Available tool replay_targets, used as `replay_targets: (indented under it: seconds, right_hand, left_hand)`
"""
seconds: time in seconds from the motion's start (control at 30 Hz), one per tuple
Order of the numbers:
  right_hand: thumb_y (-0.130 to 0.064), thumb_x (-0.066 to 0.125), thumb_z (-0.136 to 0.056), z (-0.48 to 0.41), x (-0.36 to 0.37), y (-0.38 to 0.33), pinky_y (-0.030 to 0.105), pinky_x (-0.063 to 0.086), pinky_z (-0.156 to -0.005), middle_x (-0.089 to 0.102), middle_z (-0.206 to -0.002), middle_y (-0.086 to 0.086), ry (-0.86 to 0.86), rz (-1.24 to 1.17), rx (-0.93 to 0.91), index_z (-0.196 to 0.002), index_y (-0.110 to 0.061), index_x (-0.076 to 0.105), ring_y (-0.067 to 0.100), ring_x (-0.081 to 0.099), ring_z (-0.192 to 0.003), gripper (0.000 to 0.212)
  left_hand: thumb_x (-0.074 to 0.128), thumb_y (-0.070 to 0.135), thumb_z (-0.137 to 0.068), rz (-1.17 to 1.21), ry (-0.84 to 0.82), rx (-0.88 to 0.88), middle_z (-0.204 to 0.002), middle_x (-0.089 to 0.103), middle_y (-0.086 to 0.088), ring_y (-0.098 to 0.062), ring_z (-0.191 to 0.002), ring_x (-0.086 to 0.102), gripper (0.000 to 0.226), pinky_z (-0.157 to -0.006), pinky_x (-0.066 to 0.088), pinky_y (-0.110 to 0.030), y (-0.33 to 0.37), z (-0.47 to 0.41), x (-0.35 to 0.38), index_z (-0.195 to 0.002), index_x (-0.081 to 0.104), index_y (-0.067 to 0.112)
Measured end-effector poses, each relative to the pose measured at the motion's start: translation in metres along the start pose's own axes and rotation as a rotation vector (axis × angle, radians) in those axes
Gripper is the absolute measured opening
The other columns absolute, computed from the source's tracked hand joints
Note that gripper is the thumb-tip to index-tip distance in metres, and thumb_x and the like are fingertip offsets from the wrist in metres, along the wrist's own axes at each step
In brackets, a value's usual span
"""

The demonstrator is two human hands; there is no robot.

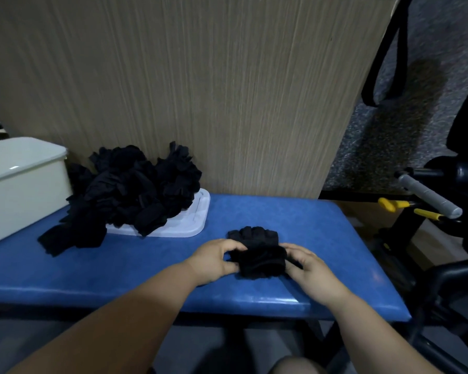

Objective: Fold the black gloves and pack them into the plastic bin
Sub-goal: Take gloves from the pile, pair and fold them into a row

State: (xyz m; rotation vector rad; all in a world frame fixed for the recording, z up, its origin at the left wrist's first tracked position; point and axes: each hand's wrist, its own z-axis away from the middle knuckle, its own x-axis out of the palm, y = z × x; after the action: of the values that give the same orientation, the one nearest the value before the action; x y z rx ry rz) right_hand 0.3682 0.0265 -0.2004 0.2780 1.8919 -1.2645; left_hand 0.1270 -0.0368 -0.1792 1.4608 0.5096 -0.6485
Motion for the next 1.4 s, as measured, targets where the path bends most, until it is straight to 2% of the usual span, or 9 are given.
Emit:
replay_targets:
  seconds: [0.13,0.27,0.4,0.6,0.8,0.93,1.07,1.17,1.4]
  right_hand:
    - [-0.054,0.048,-0.089,-0.007,0.007,0.003,0.034,0.044,-0.094,0.065,-0.095,-0.017,0.129,-0.012,0.057,-0.085,-0.028,0.066,0.012,0.057,-0.102,0.031]
    - [-0.035,0.060,-0.089,-0.011,0.005,-0.011,0.013,0.036,-0.083,0.062,-0.090,-0.003,0.099,-0.116,0.102,-0.075,-0.010,0.063,0.014,0.049,-0.101,0.028]
    - [-0.053,0.061,-0.058,-0.021,0.006,-0.022,0.020,0.040,-0.089,0.059,-0.097,-0.012,0.091,-0.234,0.116,-0.089,-0.033,0.065,0.005,0.047,-0.106,0.037]
    - [-0.061,0.057,-0.083,-0.042,0.016,-0.031,0.037,0.052,-0.080,0.072,-0.081,-0.005,0.170,-0.135,0.312,-0.085,-0.020,0.072,0.011,0.065,-0.082,0.043]
    - [-0.068,0.042,-0.086,-0.050,0.024,-0.038,0.033,0.040,-0.067,0.060,-0.065,0.002,0.190,0.166,0.360,-0.065,-0.013,0.062,0.024,0.056,-0.084,0.062]
    - [-0.055,0.060,-0.083,-0.050,0.026,-0.043,0.030,0.038,-0.083,0.057,-0.098,-0.006,0.333,0.154,0.342,-0.095,-0.023,0.055,0.020,0.046,-0.108,0.035]
    - [-0.031,0.064,-0.087,-0.050,0.027,-0.042,0.031,0.034,-0.106,0.045,-0.135,-0.009,0.372,0.156,0.032,-0.137,-0.030,0.041,0.010,0.034,-0.129,0.055]
    - [-0.033,0.049,-0.091,-0.055,0.030,-0.039,0.036,0.032,-0.109,0.039,-0.148,-0.011,0.260,0.319,-0.144,-0.136,-0.034,0.047,0.010,0.032,-0.139,0.046]
    - [-0.060,0.001,-0.086,-0.057,0.033,-0.040,0.025,0.014,-0.115,0.022,-0.156,-0.017,-0.038,0.432,0.062,-0.151,-0.033,0.021,0.002,0.011,-0.145,0.073]
  left_hand:
    - [0.061,0.035,-0.092,0.105,0.070,-0.046,-0.090,0.064,0.014,-0.008,-0.091,0.062,0.016,-0.087,0.048,-0.023,0.004,-0.008,-0.002,-0.105,0.065,0.027]
    - [0.053,0.036,-0.097,0.161,0.125,-0.117,-0.095,0.065,0.008,-0.006,-0.091,0.059,0.020,-0.076,0.043,-0.011,0.009,-0.016,-0.005,-0.103,0.063,0.021]
    - [0.050,0.043,-0.096,0.168,0.219,-0.205,-0.100,0.068,-0.004,-0.019,-0.098,0.061,0.031,-0.085,0.046,-0.031,0.011,-0.024,-0.001,-0.096,0.064,0.015]
    - [0.043,0.044,-0.099,0.081,0.278,-0.269,-0.077,0.057,0.005,-0.010,-0.069,0.051,0.032,-0.060,0.038,-0.022,0.015,-0.032,-0.001,-0.089,0.055,0.016]
    - [0.044,0.037,-0.099,-0.017,0.368,-0.260,-0.079,0.056,0.007,-0.015,-0.073,0.054,0.017,-0.064,0.041,-0.027,0.011,-0.036,0.001,-0.102,0.047,0.021]
    - [0.042,0.034,-0.100,-0.089,0.383,-0.218,-0.086,0.054,0.009,-0.017,-0.074,0.054,0.022,-0.063,0.040,-0.027,0.012,-0.036,0.001,-0.118,0.041,0.021]
    - [0.039,0.037,-0.099,-0.152,0.366,-0.181,-0.092,0.061,0.003,-0.020,-0.083,0.057,0.025,-0.067,0.044,-0.033,0.008,-0.041,-0.001,-0.121,0.040,0.024]
    - [0.039,0.036,-0.099,-0.225,0.373,-0.150,-0.104,0.064,0.000,-0.023,-0.099,0.058,0.025,-0.081,0.042,-0.034,0.008,-0.042,-0.002,-0.122,0.043,0.025]
    - [0.025,0.047,-0.097,-0.356,0.334,0.002,-0.150,0.026,0.018,-0.007,-0.136,0.025,0.047,-0.110,0.015,-0.030,0.003,-0.040,0.002,-0.143,0.029,0.037]
